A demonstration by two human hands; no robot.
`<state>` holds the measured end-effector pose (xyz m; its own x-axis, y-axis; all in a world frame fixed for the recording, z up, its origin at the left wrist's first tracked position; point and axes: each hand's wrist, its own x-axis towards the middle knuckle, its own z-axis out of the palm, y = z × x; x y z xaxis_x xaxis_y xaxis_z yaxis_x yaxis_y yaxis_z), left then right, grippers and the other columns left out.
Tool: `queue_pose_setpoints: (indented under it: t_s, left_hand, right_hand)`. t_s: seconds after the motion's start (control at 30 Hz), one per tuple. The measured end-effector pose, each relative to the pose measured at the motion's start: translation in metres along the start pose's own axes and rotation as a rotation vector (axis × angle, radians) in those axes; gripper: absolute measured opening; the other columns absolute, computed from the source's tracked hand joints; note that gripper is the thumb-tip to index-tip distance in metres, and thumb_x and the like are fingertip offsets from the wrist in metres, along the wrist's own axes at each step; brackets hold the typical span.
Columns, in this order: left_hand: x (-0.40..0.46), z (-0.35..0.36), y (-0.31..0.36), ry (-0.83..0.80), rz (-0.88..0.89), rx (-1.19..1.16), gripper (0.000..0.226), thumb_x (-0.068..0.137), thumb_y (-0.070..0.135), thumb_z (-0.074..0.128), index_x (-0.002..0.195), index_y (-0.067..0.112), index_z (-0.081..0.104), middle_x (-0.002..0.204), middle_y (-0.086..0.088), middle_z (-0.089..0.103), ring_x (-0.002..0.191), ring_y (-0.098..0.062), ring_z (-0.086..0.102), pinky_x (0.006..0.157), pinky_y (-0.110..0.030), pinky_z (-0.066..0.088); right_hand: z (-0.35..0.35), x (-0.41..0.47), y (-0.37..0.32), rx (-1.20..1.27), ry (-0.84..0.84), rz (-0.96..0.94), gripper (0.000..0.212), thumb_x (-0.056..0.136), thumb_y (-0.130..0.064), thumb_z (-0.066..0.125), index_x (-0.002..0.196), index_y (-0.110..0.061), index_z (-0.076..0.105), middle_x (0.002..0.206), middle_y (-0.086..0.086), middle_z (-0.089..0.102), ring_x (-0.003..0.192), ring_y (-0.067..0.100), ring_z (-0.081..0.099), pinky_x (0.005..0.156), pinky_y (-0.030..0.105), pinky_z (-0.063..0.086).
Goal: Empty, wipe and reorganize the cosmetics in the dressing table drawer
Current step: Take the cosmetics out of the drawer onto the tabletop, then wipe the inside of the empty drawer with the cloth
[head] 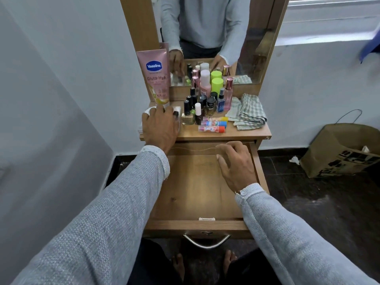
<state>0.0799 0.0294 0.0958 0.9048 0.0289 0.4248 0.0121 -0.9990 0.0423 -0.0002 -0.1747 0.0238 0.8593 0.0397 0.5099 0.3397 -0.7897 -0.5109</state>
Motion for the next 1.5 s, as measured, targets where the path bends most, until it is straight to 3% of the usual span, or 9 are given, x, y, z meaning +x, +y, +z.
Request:
queue_pose_setpoints:
  t_s: [0.2, 0.3, 0.4, 0.83, 1.07, 1.2, 1.3, 1.4, 1.5]
  left_hand:
    - [-0.015, -0.005, -0.005, -0.024, 0.069, -0.038, 0.035, 0.094, 0.028, 0.053, 0.126, 0.015, 0.06, 0.118, -0.01, 0.062, 0.111, -0.028, 0.055, 0.095, -0.042, 0.042]
    - [-0.017, -0.003, -0.008, -0.067, 0.082, -0.034, 0.048, 0.087, 0.008, 0.064, 0.134, 0.017, 0.057, 0.123, -0.011, 0.059, 0.117, -0.03, 0.051, 0.1, -0.043, 0.04]
    - [-0.016, -0.001, -0.009, -0.08, 0.084, -0.013, 0.055, 0.083, 0.001, 0.069, 0.135, 0.016, 0.057, 0.122, -0.011, 0.06, 0.116, -0.031, 0.051, 0.098, -0.042, 0.042]
    - [-0.013, -0.001, -0.004, -0.053, 0.045, -0.057, 0.048, 0.084, 0.007, 0.073, 0.13, 0.013, 0.06, 0.125, -0.012, 0.061, 0.116, -0.031, 0.053, 0.099, -0.04, 0.043]
    - [-0.042, -0.011, 0.008, 0.027, 0.021, -0.227, 0.032, 0.094, 0.022, 0.061, 0.125, 0.015, 0.06, 0.12, -0.011, 0.06, 0.11, -0.028, 0.056, 0.093, -0.041, 0.046]
    - [-0.086, -0.003, 0.025, 0.002, 0.125, -0.303, 0.028, 0.091, 0.029, 0.064, 0.118, 0.019, 0.063, 0.11, -0.002, 0.061, 0.099, -0.018, 0.056, 0.085, -0.032, 0.046]
    - [-0.106, 0.003, 0.03, -0.051, 0.129, -0.344, 0.028, 0.091, 0.028, 0.063, 0.118, 0.021, 0.064, 0.111, 0.001, 0.06, 0.101, -0.016, 0.056, 0.086, -0.033, 0.048]
    - [-0.118, 0.011, 0.032, -0.105, 0.132, -0.323, 0.027, 0.091, 0.029, 0.062, 0.118, 0.023, 0.063, 0.112, 0.003, 0.061, 0.103, -0.015, 0.056, 0.085, -0.028, 0.045]
    - [-0.126, 0.018, 0.031, -0.144, 0.137, -0.294, 0.025, 0.091, 0.03, 0.062, 0.115, 0.024, 0.063, 0.11, 0.004, 0.061, 0.099, -0.013, 0.056, 0.079, -0.02, 0.035]
  right_hand:
    - [0.003, -0.002, 0.004, -0.006, -0.005, 0.007, 0.021, 0.085, -0.01, 0.065, 0.105, -0.015, 0.066, 0.103, 0.006, 0.06, 0.091, 0.018, 0.054, 0.078, 0.035, 0.051]
    - [0.003, -0.002, 0.005, -0.015, -0.01, 0.001, 0.021, 0.085, -0.009, 0.065, 0.105, -0.016, 0.066, 0.101, 0.005, 0.06, 0.09, 0.018, 0.054, 0.078, 0.033, 0.049]
    - [0.003, -0.004, 0.004, -0.03, -0.009, -0.002, 0.02, 0.085, -0.009, 0.065, 0.103, -0.016, 0.067, 0.099, 0.005, 0.06, 0.089, 0.018, 0.054, 0.076, 0.031, 0.048]
    - [0.008, -0.005, 0.007, -0.066, -0.047, 0.003, 0.018, 0.087, -0.012, 0.063, 0.104, -0.017, 0.067, 0.1, 0.003, 0.061, 0.09, 0.016, 0.054, 0.077, 0.031, 0.048]
    - [0.001, -0.005, 0.003, -0.029, -0.032, 0.006, 0.016, 0.087, -0.015, 0.063, 0.103, -0.015, 0.066, 0.1, 0.004, 0.06, 0.089, 0.017, 0.054, 0.078, 0.031, 0.048]
    - [-0.017, 0.012, 0.008, -0.042, 0.053, -0.004, 0.017, 0.086, -0.015, 0.065, 0.103, -0.013, 0.065, 0.101, 0.007, 0.061, 0.091, 0.02, 0.055, 0.084, 0.032, 0.046]
    - [-0.035, 0.04, 0.023, -0.101, 0.092, 0.041, 0.023, 0.087, -0.015, 0.064, 0.109, -0.01, 0.065, 0.109, 0.01, 0.059, 0.102, 0.025, 0.054, 0.093, 0.038, 0.046]
    - [-0.054, 0.075, 0.038, -0.233, -0.009, 0.086, 0.034, 0.089, -0.02, 0.063, 0.121, -0.011, 0.058, 0.127, 0.011, 0.053, 0.116, 0.028, 0.049, 0.101, 0.039, 0.041]
    - [-0.062, 0.101, 0.048, -0.299, -0.217, 0.122, 0.056, 0.089, -0.03, 0.064, 0.138, -0.012, 0.044, 0.142, 0.012, 0.042, 0.129, 0.03, 0.041, 0.108, 0.044, 0.038]
